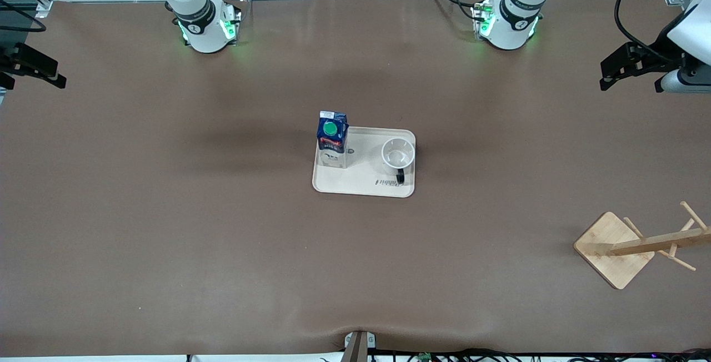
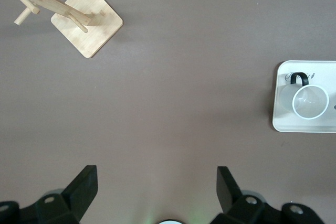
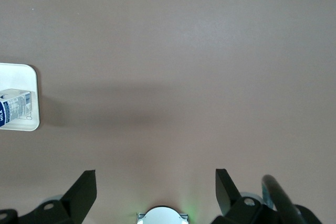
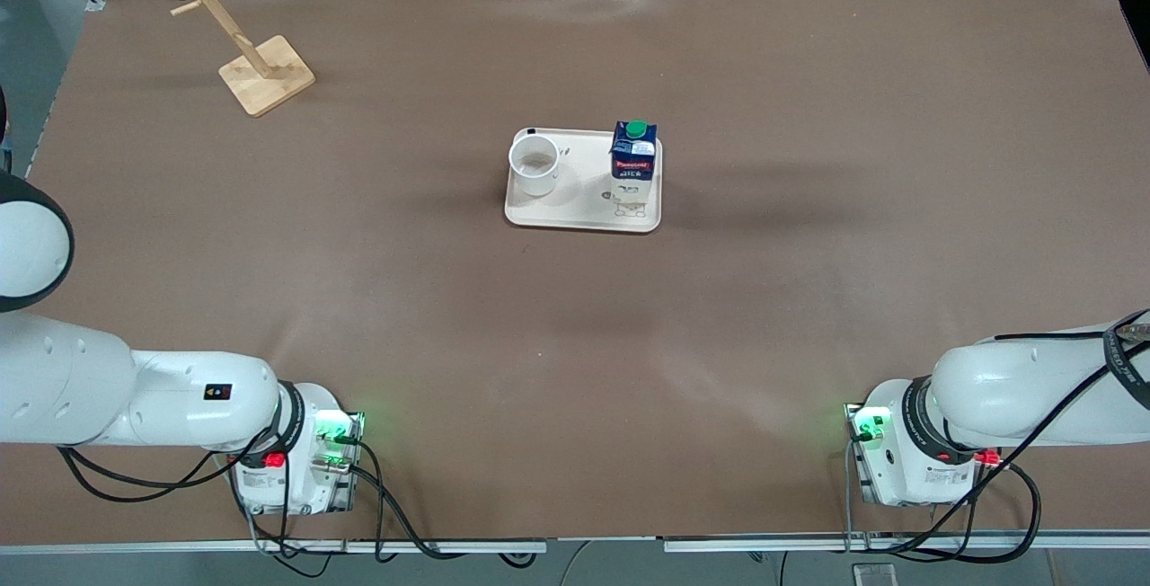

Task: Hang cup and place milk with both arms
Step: 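Reach the left gripper down to the white mug on the tray, then grasp the white mug rim with the left gripper and lift it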

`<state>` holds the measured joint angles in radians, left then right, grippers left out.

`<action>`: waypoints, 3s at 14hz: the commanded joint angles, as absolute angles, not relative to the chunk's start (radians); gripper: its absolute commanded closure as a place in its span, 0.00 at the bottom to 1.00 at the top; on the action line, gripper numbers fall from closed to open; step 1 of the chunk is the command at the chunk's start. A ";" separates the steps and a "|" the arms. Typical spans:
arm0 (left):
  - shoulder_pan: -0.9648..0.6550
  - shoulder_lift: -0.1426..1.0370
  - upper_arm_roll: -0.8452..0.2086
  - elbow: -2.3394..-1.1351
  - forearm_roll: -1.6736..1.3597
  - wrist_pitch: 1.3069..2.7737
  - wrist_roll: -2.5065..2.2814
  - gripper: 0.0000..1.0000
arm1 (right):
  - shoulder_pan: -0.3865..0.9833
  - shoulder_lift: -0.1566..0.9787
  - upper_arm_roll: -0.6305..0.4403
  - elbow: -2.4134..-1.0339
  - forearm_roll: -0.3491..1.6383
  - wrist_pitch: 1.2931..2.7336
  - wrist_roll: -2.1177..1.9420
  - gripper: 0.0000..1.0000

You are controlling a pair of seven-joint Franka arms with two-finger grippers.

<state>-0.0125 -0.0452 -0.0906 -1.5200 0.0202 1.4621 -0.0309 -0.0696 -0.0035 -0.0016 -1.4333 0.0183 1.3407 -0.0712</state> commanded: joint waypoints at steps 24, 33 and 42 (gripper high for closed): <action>-0.047 0.142 -0.505 -1.985 0.032 2.049 -0.507 0.00 | -0.083 -0.014 0.003 -1.437 0.043 1.336 -0.063 0.00; -0.155 0.405 -0.505 -1.951 0.179 2.275 -0.787 0.10 | -0.084 -0.014 0.003 -1.437 0.043 1.335 -0.063 0.00; -0.181 0.570 -0.500 -1.852 0.215 2.312 -0.850 0.55 | -0.086 -0.011 0.003 -1.436 0.043 1.336 -0.063 0.00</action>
<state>-0.1717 0.5298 -0.5021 -1.8933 0.1893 2.3155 -0.8263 -0.0697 -0.0035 -0.0028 -1.4337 0.0225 1.3401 -0.0710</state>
